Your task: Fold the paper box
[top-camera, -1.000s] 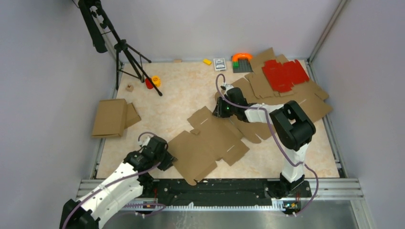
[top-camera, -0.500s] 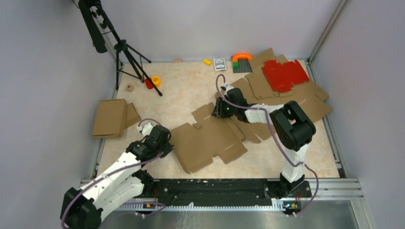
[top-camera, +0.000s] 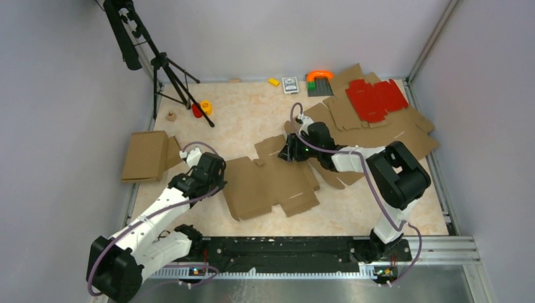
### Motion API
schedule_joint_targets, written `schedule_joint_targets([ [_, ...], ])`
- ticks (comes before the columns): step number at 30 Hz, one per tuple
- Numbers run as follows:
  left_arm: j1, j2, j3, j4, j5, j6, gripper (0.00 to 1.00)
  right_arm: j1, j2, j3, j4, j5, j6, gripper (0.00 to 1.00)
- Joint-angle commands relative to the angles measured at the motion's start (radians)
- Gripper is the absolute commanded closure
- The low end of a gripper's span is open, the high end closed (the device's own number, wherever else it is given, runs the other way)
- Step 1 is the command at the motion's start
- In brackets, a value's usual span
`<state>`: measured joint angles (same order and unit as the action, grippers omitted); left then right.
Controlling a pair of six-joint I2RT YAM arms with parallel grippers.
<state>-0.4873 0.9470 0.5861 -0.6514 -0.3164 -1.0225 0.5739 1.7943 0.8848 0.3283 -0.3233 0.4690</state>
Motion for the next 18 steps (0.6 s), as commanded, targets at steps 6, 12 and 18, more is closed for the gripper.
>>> schedule_joint_targets([
  [6,0.073,0.002,0.048,0.05,-0.083,0.202,1.0,-0.003,-0.124,-0.079,0.161,0.024,-0.03,0.4],
  [12,0.123,0.034,0.105,0.04,-0.064,0.331,1.0,-0.005,-0.19,-0.115,0.149,0.126,-0.093,0.34],
  [18,0.168,-0.014,0.121,0.037,-0.018,0.364,1.0,-0.016,-0.239,-0.14,0.116,0.201,-0.094,0.25],
])
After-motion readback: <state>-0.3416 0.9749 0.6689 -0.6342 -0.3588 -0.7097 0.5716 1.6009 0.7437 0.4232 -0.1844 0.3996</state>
